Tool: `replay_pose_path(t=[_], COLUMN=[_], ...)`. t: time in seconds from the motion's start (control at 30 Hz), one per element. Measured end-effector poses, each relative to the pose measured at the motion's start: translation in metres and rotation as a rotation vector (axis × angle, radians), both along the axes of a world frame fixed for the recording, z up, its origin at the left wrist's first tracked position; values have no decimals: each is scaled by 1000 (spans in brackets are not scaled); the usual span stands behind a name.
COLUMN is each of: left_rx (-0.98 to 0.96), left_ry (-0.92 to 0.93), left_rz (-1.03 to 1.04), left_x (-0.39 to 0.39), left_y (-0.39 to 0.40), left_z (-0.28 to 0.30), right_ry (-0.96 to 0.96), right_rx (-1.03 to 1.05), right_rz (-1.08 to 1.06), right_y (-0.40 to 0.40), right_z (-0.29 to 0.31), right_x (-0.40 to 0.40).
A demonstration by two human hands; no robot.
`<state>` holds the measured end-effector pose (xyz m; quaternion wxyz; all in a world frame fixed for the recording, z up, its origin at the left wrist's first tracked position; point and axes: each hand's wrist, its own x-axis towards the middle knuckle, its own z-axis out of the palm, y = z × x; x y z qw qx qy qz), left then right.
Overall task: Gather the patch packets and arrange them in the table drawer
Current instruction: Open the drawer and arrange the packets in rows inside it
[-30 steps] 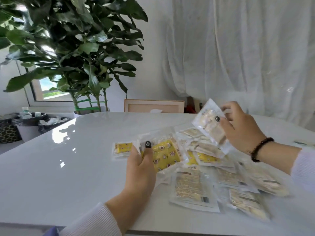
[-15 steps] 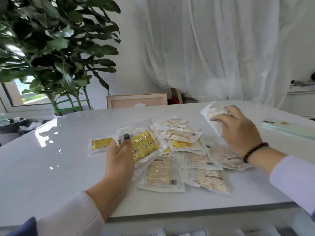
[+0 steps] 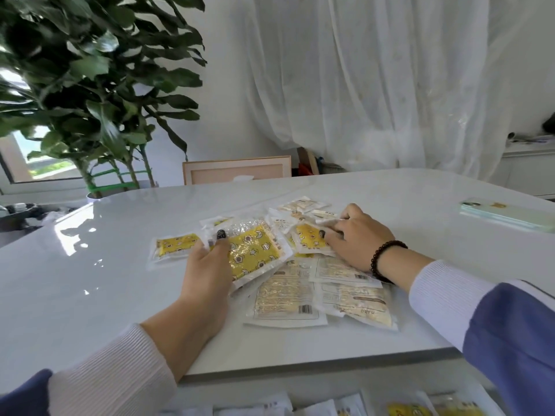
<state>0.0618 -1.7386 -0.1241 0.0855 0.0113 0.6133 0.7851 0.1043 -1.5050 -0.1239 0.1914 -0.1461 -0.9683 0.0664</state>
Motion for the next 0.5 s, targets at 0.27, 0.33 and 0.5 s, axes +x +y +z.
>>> replay_pose_path(t=[0.27,0.33,0.5], left_rx=[-196,-265,-577], left_ry=[121,154,389], left_rz=[-86,-131,-248], left_x=[5,9,17], left_y=[2,2,5], left_z=[-1,2,1], right_ry=[545,599,578], right_rx=[-168,-263,-314], right_rz=[176,174,57], right_y=[6,7,11], right_z=[-2,0,0], right_x=[2,3,0])
